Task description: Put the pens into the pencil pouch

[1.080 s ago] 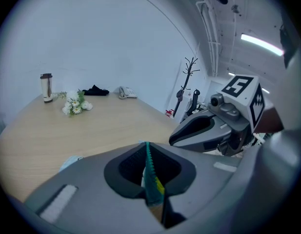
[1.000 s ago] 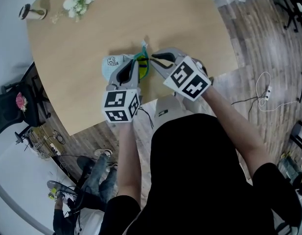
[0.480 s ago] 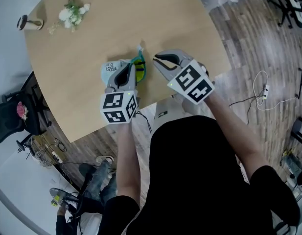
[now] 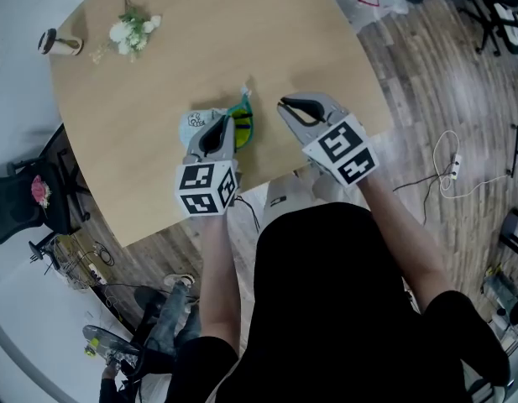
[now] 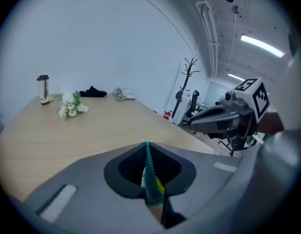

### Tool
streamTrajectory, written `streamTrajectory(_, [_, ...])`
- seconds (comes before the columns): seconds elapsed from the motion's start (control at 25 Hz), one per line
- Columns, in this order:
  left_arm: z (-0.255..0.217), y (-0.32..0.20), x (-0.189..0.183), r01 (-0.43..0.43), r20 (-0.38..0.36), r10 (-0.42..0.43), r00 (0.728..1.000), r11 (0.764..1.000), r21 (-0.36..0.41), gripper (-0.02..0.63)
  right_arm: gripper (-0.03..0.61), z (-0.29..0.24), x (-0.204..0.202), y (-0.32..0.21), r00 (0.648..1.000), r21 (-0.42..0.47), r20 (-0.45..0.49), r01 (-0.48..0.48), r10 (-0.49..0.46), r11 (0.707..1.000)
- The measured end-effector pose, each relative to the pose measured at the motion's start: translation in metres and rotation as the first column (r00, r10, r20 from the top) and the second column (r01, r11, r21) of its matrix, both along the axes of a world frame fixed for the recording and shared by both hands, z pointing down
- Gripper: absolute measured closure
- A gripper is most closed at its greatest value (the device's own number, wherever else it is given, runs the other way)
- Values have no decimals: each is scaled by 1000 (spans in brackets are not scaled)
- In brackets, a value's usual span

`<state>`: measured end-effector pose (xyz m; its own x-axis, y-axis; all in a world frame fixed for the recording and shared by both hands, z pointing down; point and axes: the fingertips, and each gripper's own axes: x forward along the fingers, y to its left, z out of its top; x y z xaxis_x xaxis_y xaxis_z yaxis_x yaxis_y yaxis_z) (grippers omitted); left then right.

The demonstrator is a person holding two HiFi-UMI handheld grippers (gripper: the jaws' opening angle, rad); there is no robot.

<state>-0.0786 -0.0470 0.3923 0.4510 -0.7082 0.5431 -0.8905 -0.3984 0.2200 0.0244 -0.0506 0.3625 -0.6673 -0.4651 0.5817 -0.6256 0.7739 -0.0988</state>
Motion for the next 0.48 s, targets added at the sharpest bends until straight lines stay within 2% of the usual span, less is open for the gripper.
streamTrajectory(0.48, [-13, -1, -9, 42, -26, -42, 999, 999, 27, 597, 569, -18, 1, -2, 1000, 17, 31, -2, 1, 1000])
